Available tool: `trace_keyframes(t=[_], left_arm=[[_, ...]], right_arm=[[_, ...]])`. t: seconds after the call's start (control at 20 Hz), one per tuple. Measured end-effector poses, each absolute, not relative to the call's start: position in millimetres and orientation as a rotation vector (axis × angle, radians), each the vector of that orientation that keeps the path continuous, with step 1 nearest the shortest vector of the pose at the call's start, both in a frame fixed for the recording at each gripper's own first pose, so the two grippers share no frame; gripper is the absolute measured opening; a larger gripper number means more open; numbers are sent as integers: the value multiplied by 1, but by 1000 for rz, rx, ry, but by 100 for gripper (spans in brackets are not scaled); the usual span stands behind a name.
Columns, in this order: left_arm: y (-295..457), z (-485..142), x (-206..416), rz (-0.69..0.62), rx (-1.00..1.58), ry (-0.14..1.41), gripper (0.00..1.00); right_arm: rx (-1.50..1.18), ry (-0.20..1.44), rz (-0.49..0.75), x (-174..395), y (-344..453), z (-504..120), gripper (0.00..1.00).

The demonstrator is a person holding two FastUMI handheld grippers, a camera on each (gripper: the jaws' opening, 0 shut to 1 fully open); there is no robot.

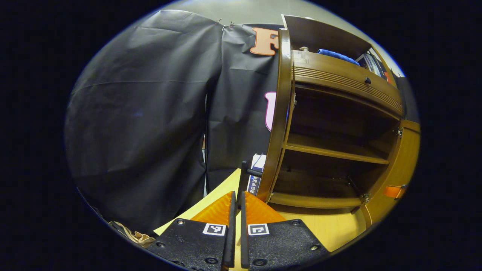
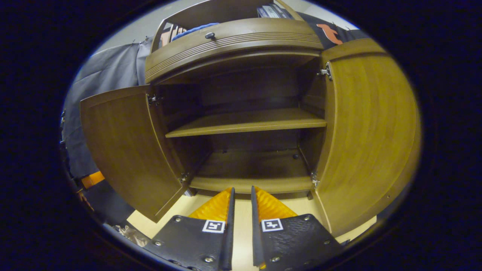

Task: Open the right door of the double-door shoe cabinet with the right hand, and open the left door with the left hand.

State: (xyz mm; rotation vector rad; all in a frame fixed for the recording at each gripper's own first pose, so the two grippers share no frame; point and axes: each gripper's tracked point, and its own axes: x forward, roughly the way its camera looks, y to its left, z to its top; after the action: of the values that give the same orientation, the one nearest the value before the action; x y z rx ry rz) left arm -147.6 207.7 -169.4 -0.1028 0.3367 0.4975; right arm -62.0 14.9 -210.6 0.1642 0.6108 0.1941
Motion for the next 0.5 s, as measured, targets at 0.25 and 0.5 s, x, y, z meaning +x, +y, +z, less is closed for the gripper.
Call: trace_keyframes(t=[0.25, 0.5], left_arm=[[209, -165, -152, 564, -71, 330, 7], [213, -151, -161, 662, -34, 317, 7]], right_arm=[[160, 598, 216, -57, 20, -207, 21], [159, 601, 211, -59, 12, -210, 21]])
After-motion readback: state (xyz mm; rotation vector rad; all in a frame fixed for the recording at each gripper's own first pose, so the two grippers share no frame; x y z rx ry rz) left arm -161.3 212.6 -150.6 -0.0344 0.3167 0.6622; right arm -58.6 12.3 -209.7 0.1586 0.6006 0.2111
